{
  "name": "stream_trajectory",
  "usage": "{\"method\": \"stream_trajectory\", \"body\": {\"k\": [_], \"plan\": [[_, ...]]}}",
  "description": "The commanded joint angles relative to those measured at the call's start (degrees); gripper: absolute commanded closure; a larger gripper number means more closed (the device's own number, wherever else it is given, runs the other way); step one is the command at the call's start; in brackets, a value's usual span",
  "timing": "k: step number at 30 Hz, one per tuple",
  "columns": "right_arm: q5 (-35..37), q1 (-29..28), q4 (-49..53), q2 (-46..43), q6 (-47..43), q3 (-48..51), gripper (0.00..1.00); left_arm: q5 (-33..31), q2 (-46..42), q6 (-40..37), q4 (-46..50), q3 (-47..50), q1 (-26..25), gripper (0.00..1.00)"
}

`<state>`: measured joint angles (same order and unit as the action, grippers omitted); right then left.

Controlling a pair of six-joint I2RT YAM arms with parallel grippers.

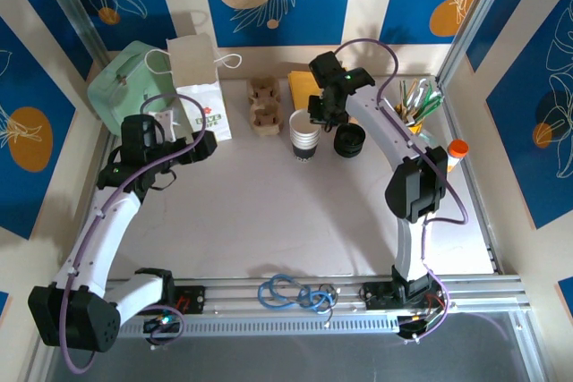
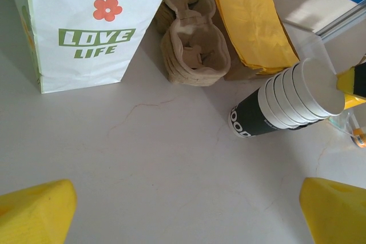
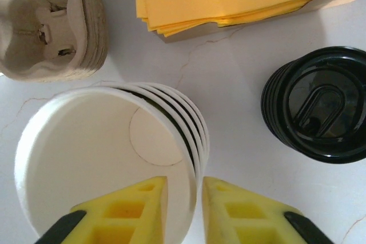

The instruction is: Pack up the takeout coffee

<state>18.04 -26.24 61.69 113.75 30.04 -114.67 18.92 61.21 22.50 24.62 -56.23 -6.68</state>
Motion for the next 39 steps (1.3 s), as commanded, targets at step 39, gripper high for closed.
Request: {"method": "stream_trajectory", "body": {"k": [39], "plan": [[2.0,-1.4,3.5,3.7,0.4,-5.1,0.82,-1.5,-1.6,-1.3,1.8,-0.3,-0.5,0.01]]}}
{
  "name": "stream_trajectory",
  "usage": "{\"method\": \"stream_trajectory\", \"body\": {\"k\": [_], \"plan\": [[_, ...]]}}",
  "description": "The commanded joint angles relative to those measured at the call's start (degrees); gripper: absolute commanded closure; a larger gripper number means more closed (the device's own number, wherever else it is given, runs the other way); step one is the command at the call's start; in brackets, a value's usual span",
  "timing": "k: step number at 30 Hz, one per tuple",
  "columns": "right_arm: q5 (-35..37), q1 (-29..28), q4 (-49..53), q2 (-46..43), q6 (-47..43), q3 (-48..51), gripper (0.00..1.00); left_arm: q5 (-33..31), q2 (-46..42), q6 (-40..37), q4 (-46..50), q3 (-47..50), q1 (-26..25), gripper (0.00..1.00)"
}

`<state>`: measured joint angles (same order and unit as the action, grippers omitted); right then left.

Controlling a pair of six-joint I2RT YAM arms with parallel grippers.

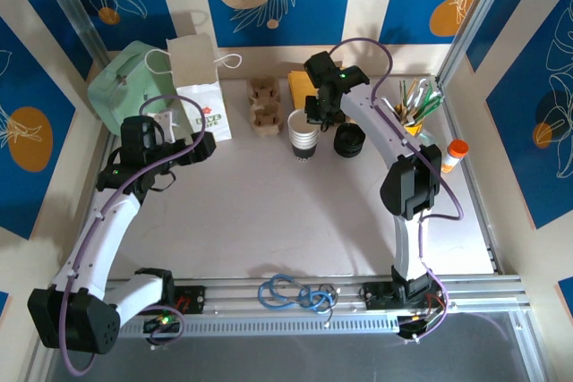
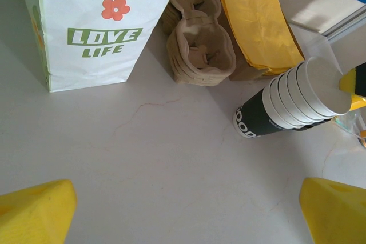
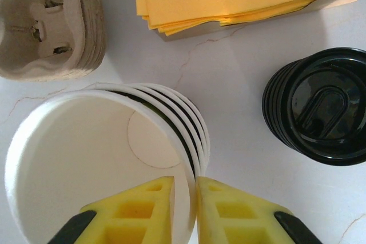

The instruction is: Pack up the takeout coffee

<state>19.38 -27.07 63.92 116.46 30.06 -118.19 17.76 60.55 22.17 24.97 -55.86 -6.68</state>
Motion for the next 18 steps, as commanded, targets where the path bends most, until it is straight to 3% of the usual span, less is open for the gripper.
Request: {"method": "stream_trajectory", "body": {"k": [1,18], "plan": [[0.7,-0.5,1.3,1.1,0.3,-1.6,0.82,-0.4,-1.0,-0.9,1.5,-0.7,-0.5,0.01],[1.6,-0.7,2.6,0.6,-0.3,-4.3,0.90,0.0,-0.5,-0.6,1.5,-1.1,-0.5,0.01]]}}
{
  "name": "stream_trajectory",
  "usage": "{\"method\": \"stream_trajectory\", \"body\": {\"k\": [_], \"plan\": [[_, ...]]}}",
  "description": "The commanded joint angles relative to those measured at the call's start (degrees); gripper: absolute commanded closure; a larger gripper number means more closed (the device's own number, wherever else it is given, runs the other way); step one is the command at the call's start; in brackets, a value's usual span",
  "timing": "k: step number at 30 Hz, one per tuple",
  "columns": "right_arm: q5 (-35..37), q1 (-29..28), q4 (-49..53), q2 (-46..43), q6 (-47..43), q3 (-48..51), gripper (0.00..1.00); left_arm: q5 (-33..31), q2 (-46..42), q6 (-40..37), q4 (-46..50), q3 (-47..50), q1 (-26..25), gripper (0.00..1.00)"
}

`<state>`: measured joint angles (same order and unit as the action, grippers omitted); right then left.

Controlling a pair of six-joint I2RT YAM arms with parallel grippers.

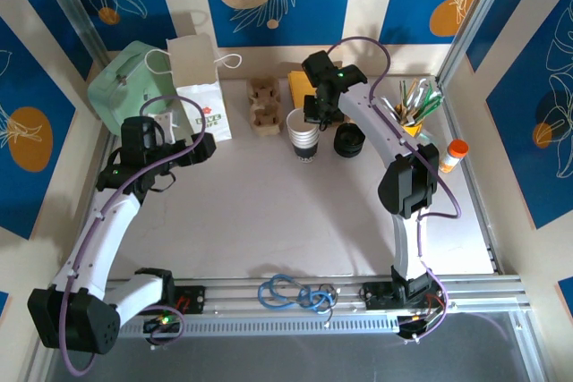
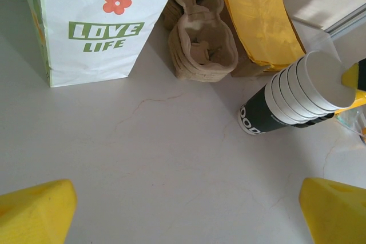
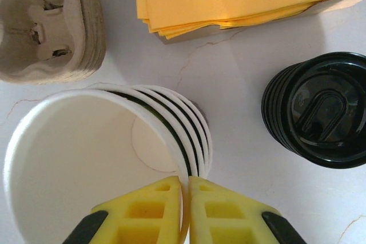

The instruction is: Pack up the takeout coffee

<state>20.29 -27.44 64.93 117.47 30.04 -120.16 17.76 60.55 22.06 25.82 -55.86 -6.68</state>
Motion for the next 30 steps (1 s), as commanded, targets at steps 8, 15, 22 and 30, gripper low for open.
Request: {"method": "stream_trajectory", "body": {"k": [8,15,22,30], "plan": [[-0.3,-0.1,2.5,-2.1,-0.3,-3.8,0.92,0.4,-1.0,-0.6,0.8,-1.5,-0.5,0.01],[-4.7,0.9,0.5,-3.9,1.3,-1.4,0.92,0.2,-1.4,-0.7,1.5,-1.7,-0.5,0.01],[-9.5,2.3,-3.8,-6.0,3.2,3.2,0.92,0.0,-1.8,-0.7,1.8,-1.5,-0.5,0.00],[-9.5,3.2,-6.6,-5.8,3.2,7.0,0.92,0.1,-1.6,-0.5,1.6,-1.5,-0.5,0.01]]}}
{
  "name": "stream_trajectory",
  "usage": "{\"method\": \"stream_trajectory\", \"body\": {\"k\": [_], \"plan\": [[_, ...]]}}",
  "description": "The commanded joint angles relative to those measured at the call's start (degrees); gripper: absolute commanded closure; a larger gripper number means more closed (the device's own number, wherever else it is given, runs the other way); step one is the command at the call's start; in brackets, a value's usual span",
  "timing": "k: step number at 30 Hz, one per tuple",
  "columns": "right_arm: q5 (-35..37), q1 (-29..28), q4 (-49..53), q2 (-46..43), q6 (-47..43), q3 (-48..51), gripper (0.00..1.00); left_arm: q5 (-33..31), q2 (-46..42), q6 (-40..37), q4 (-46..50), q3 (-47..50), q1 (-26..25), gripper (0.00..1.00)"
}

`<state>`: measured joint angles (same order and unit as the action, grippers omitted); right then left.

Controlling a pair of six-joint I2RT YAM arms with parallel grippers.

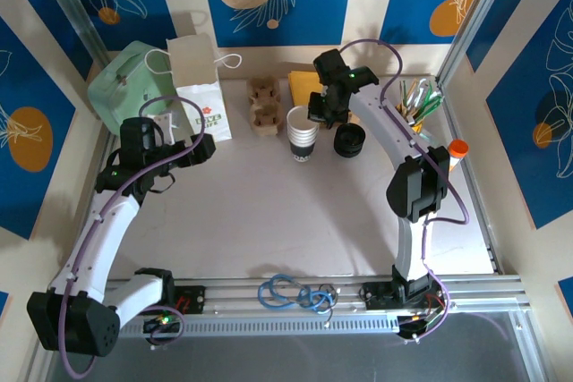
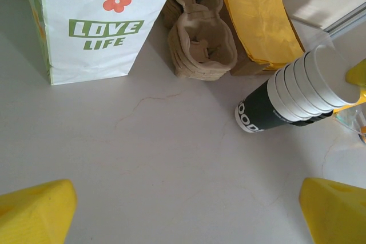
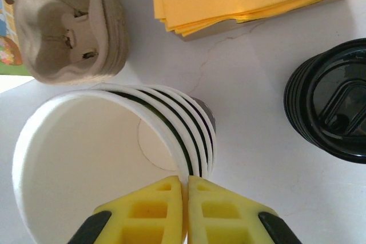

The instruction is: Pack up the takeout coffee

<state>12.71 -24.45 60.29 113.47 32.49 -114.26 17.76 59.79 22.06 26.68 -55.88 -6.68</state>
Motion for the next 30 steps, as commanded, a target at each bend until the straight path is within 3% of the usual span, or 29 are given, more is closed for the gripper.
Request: {"method": "stream_trajectory", "body": {"k": [1,12,17,23,30], "plan": [[-2.1,0.3,-2.9,-2.0,0.7,2.0,0.92,0.1,-0.8,-0.5,0.7,-1.3,-0.5,0.01],[-5.0,0.6,-5.3,-3.2,1.4,3.6,0.90,0.8,-0.4,0.0,0.2,-1.4,-0.5,0.00],[-5.5,0.5,-5.2,-3.9,2.1,3.3,0.90,4.1,0.5,0.7,-3.8,0.3,-1.4,0.03],[-5.5,0.6,-4.5,-3.8,2.9,4.0,0.90,4.0,8.0,0.7,-12.6,-0.5,-9.6,0.07],[-5.7,0.4,-4.3,-4.4,3.5,4.2,0.90,4.6,22.6,0.4,-23.0,-5.2,-17.8,0.22]]}}
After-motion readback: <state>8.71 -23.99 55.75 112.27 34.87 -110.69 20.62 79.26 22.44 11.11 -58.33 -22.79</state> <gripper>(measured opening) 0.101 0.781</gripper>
